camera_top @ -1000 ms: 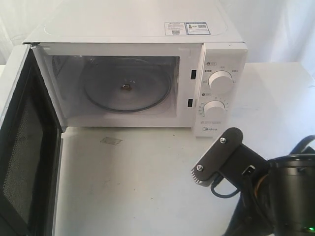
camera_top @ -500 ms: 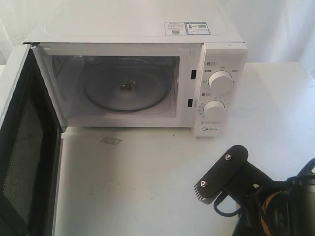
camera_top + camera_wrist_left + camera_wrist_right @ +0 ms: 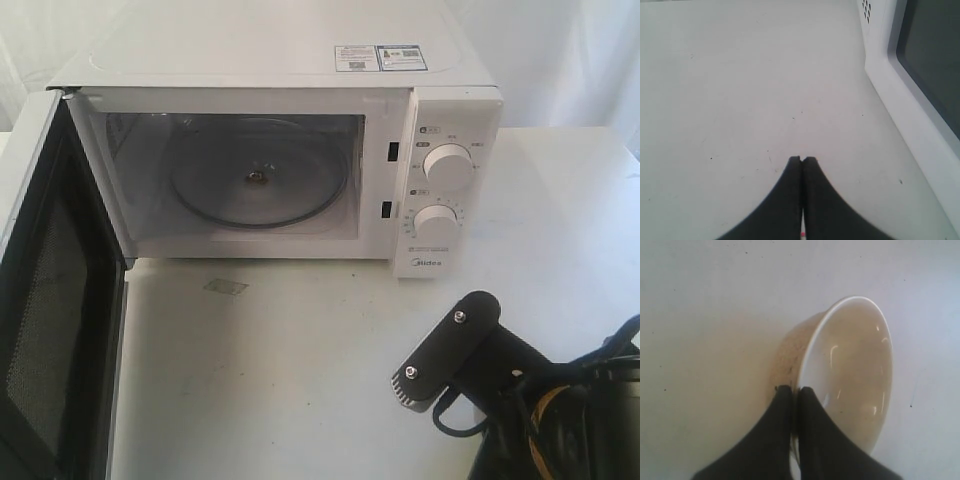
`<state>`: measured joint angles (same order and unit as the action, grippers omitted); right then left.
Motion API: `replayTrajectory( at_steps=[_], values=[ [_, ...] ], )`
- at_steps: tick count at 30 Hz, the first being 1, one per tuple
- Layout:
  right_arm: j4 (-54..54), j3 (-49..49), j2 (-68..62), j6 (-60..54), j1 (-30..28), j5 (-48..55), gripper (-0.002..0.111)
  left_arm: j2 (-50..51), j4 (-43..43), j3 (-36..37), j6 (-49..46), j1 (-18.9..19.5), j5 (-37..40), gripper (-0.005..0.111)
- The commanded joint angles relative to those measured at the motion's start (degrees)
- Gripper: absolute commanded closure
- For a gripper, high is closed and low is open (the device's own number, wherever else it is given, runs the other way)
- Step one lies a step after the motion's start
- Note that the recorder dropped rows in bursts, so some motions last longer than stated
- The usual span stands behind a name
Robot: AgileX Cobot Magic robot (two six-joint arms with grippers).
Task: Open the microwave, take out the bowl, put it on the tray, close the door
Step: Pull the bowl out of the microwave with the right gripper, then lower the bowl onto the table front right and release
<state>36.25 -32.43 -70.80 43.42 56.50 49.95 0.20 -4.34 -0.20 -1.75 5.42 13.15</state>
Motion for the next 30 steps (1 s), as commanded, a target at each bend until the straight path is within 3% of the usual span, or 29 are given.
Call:
replayTrajectory(
  at_steps=[1, 7, 9, 14, 15, 30],
  values=[
    [1.42, 0.51, 0.63, 0.28, 0.07, -0.35, 0.108, -0.2, -0.07, 0.2, 0.28, -0.06, 0.09, 0.107],
    [1.82, 0.51, 0.63, 0.28, 0.07, -0.62, 0.104, -0.2, -0.07, 0.2, 0.28, -0.06, 0.09, 0.107],
    [1.82, 0.51, 0.63, 0.28, 0.07, -1.01, 0.097, -0.2, -0.07, 0.2, 0.28, -0.06, 0.09, 0.107],
    [1.82, 0.51, 0.63, 0.28, 0.07, -2.7, 0.063, -0.2, -0.07, 0.2, 0.28, -0.06, 0.09, 0.107],
    [1.82, 0.51, 0.63, 0.28, 0.07, -2.7, 0.061, -0.2, -0.07, 0.2, 0.28, -0.06, 0.09, 0.107],
    [1.51, -2.71, 2.44, 0.28, 0.07, 1.04, 0.061, -0.2, -0.07, 0.2, 0.28, -0.06, 0.09, 0.107]
  ],
)
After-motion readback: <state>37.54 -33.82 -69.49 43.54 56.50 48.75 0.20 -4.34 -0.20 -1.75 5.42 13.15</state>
